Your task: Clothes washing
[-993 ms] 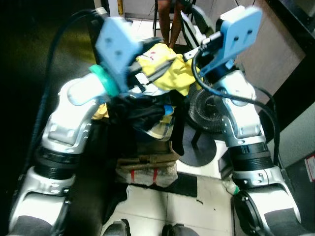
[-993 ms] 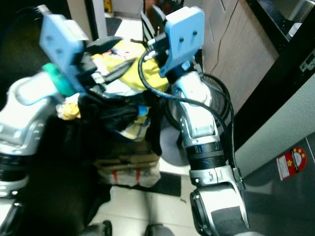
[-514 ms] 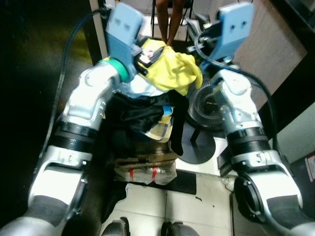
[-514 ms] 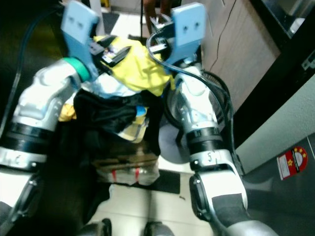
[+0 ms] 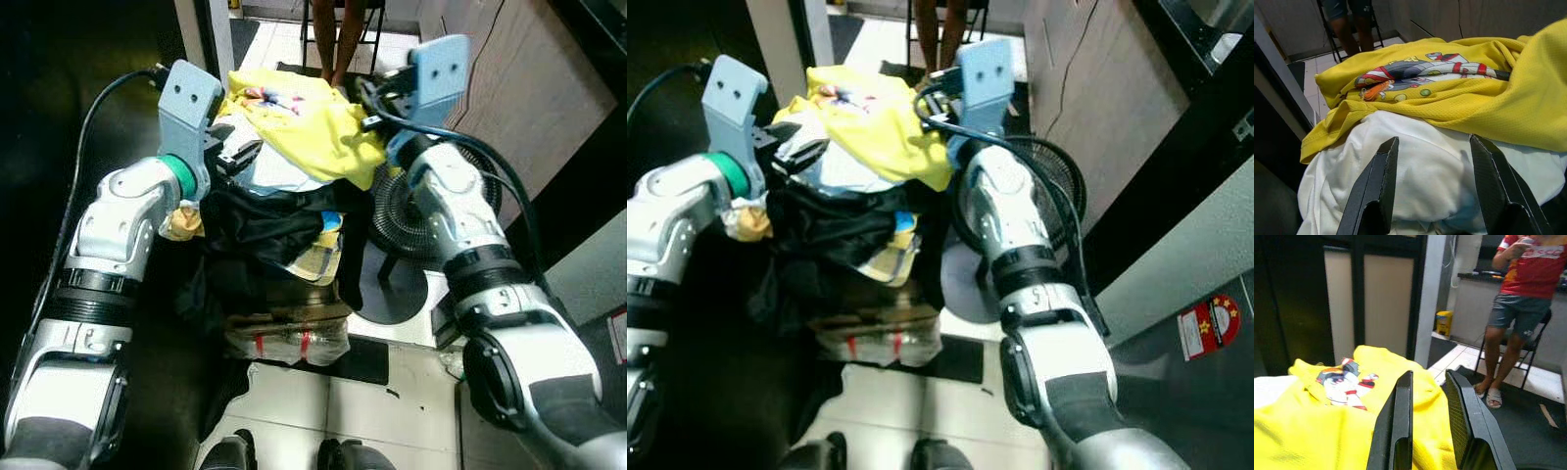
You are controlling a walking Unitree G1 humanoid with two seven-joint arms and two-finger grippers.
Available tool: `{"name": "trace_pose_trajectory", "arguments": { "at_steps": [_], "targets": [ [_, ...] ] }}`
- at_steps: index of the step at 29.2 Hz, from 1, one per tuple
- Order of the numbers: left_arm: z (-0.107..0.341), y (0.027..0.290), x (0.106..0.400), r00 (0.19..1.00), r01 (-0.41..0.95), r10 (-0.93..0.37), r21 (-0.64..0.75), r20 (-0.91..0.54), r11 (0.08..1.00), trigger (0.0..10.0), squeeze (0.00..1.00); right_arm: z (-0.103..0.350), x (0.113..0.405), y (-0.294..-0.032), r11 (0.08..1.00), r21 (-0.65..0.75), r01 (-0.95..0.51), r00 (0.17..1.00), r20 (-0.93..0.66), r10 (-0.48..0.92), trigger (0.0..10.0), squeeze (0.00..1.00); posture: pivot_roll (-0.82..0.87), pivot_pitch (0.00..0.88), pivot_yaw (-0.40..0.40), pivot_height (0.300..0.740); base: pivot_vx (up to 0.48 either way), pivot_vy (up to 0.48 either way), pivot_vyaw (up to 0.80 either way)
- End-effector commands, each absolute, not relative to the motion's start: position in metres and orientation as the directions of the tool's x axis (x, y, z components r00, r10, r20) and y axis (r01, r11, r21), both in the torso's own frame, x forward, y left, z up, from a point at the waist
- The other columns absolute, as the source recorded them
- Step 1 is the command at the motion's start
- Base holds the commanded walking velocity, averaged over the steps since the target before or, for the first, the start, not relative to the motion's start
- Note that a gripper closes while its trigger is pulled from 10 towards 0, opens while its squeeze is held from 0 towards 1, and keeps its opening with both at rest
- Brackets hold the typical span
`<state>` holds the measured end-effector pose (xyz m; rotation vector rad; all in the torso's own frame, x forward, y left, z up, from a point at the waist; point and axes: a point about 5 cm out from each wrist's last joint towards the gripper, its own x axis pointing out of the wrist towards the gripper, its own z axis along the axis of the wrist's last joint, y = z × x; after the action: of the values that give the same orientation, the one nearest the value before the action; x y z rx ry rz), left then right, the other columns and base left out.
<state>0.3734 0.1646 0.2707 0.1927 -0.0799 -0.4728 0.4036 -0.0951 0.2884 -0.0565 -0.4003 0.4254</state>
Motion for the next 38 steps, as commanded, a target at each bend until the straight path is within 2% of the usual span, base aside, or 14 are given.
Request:
{"name": "trace_pose_trajectory", "arguments": {
  "at_steps": [1,7,15,16,18,19,26,27,35,38],
  "targets": [
    [0.272,0.172,0.373,0.902,0.418,-0.431,0.187,0.033,0.889,10.0,0.0,0.289,0.404,-0.092,0.903,-0.133,-0.408,0.831,0.355,0.428,10.0,0.0,0.1,0.102,-0.006,0.74,0.0,0.0,0.0],
    [0.272,0.171,0.366,0.898,0.426,-0.439,0.192,0.035,0.884,10.0,0.0,0.304,0.4,-0.089,0.894,-0.133,-0.428,0.796,0.413,0.443,10.0,0.0,0.09,0.096,-0.004,0.74,0.0,0.0,0.0],
    [0.26,0.165,0.377,0.904,0.423,-0.427,0.177,-0.021,0.889,10.0,0.0,0.299,0.403,-0.09,0.905,-0.143,-0.401,0.813,0.4,0.424,10.0,0.0,0.08,0.085,-0.005,0.74,0.0,0.0,0.0],
    [0.263,0.165,0.381,0.907,0.418,-0.422,0.161,-0.011,0.894,10.0,0.6,0.299,0.404,-0.09,0.906,-0.146,-0.398,0.815,0.398,0.422,10.0,0.0,0.08,0.085,-0.005,0.74,0.0,0.0,0.0],
    [0.263,0.165,0.381,0.907,0.418,-0.422,0.161,-0.011,0.894,10.0,0.6,0.299,0.404,-0.09,0.906,-0.146,-0.398,0.815,0.398,0.422,10.0,0.0,0.08,0.085,-0.005,0.74,0.0,0.0,0.0],
    [0.271,0.167,0.382,0.904,0.42,-0.426,0.16,0.009,0.893,10.0,1.0,0.299,0.404,-0.091,0.906,-0.148,-0.397,0.814,0.399,0.422,10.0,0.0,0.08,0.082,-0.001,0.74,0.0,0.0,0.0],
    [0.281,0.181,0.368,0.899,0.422,-0.438,0.249,0.011,0.872,10.0,1.0,0.297,0.402,-0.093,0.902,-0.172,-0.396,0.809,0.398,0.432,10.0,0.0,0.09,0.078,0.003,0.74,0.0,0.0,0.0],
    [0.281,0.184,0.367,0.907,0.403,-0.421,0.257,0.016,0.878,10.0,0.0,0.299,0.402,-0.094,0.904,-0.171,-0.393,0.805,0.411,0.428,10.0,0.0,0.09,0.078,0.003,0.74,0.0,0.0,0.0],
    [0.282,0.185,0.367,0.912,0.388,-0.407,0.235,0.037,0.891,10.0,0.0,0.302,0.401,-0.092,0.902,-0.175,-0.395,0.797,0.422,0.432,10.0,0.0,0.09,0.075,0.001,0.74,0.0,0.0,0.0],
    [0.287,0.171,0.367,0.884,0.437,-0.462,0.226,0.067,0.87,10.0,0.0,0.302,0.401,-0.09,0.9,-0.203,-0.386,0.795,0.422,0.436,10.0,0.0,0.1,0.076,-0.006,0.74,0.0,0.0,0.0]
  ]
}}
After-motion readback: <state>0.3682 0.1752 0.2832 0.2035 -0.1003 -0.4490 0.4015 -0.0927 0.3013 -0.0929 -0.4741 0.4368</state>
